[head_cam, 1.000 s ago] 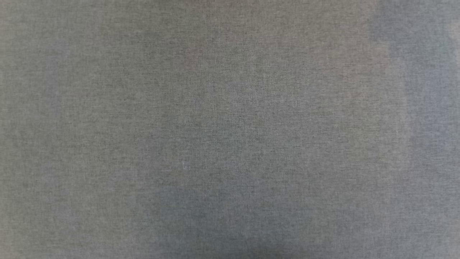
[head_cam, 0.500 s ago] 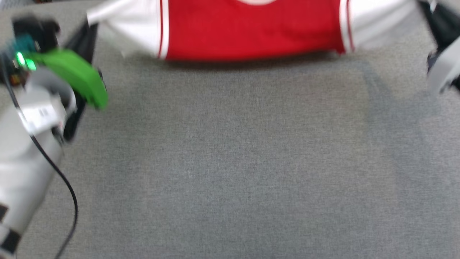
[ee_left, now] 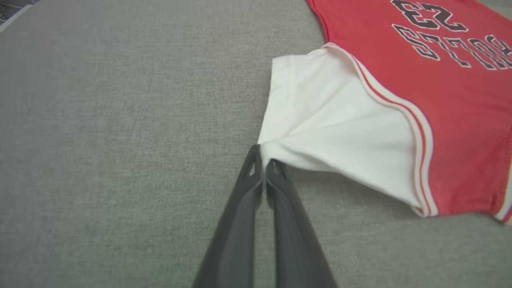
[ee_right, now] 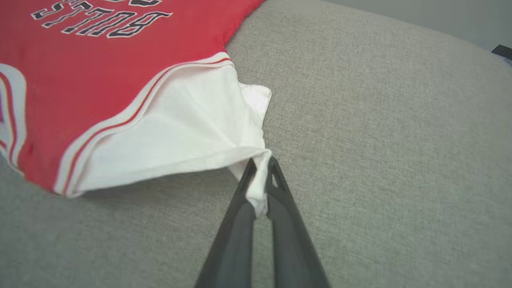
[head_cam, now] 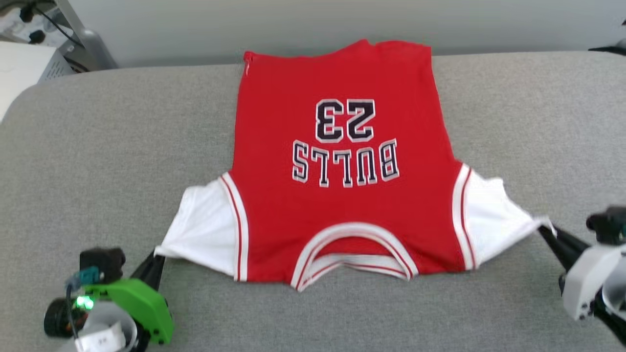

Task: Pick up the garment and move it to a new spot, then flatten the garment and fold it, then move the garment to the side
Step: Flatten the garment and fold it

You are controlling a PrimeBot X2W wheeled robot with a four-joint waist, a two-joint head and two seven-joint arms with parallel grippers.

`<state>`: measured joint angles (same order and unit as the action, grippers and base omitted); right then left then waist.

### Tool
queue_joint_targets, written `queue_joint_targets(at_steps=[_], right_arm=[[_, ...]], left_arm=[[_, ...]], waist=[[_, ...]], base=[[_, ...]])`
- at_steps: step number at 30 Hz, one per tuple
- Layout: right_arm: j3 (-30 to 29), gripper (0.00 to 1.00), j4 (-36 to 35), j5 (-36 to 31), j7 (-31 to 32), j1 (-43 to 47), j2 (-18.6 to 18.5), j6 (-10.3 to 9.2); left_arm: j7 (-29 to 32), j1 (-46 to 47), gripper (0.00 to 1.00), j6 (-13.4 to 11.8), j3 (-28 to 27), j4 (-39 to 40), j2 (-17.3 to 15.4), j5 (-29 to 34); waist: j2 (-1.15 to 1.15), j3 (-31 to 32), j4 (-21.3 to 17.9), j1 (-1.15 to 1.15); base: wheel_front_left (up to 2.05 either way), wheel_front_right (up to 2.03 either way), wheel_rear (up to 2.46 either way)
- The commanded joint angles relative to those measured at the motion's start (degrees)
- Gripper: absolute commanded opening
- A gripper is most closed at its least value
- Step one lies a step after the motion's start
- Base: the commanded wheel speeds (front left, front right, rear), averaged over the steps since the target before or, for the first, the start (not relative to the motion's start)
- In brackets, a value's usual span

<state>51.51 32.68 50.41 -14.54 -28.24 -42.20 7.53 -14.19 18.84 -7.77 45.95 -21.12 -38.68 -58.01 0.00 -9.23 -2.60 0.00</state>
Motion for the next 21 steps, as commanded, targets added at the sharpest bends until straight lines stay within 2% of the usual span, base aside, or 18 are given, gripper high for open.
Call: queue_joint_targets(at_steps=[1,6,11,16,17,18,19,21], right_arm=[[-1.1,0.00,0.1,0.0,-0.4,2.8,0.0,-0.04],[-7.5,0.00,-0.8,-1.6,-0.4,12.4,0.0,-0.04],[-11.5,0.00,-2.7,-1.4,-0.4,20.1,-0.1,-0.04],[-14.0,0.00,-4.4,-1.7,1.3,22.2,0.3,-0.04],[-14.5,0.25,-4.7,-1.8,1.8,22.1,0.3,-0.04],[-15.1,0.82,-4.9,-2.0,2.7,22.0,0.3,-0.04],[-15.6,1.00,-5.2,-2.3,3.3,21.8,0.2,-0.04],[-16.8,1.00,-5.9,-2.9,4.7,21.1,-0.5,-0.04]], left_arm=[[-0.5,-2.9,0.00,-1.0,-1.0,0.6,-0.7,-1.3],[-0.7,-10.9,0.00,-4.2,-2.9,3.2,-1.2,-2.1],[-0.8,-16.5,0.00,-5.5,-5.3,5.6,-1.4,-1.8],[-0.8,-18.0,0.00,-6.2,-7.0,7.6,-0.7,-0.1],[-0.8,-17.9,0.00,-6.3,-7.2,8.0,-0.7,0.3],[-0.8,-17.6,0.00,-6.4,-7.3,8.4,-0.6,0.9],[-0.8,-17.3,0.00,-6.5,-7.5,8.9,-0.6,1.3],[-0.8,-16.5,0.00,-6.8,-7.7,9.9,-0.5,2.3]], waist=[[0.00,1.5,-0.2,0.00],[0.00,2.7,-0.2,0.00],[0.00,2.8,-0.3,0.00],[0.00,2.4,0.1,0.00],[0.00,2.3,0.2,0.00],[0.00,2.2,0.4,0.00],[0.00,2.0,0.6,0.00],[0.00,1.6,1.1,0.00]], base=[[0.00,0.00,0.00],[0.00,0.00,0.00],[0.00,0.00,0.00],[0.00,0.00,0.00],[0.00,0.00,0.00],[0.00,0.00,0.00],[0.00,0.00,0.00],[0.00,0.00,0.00]])
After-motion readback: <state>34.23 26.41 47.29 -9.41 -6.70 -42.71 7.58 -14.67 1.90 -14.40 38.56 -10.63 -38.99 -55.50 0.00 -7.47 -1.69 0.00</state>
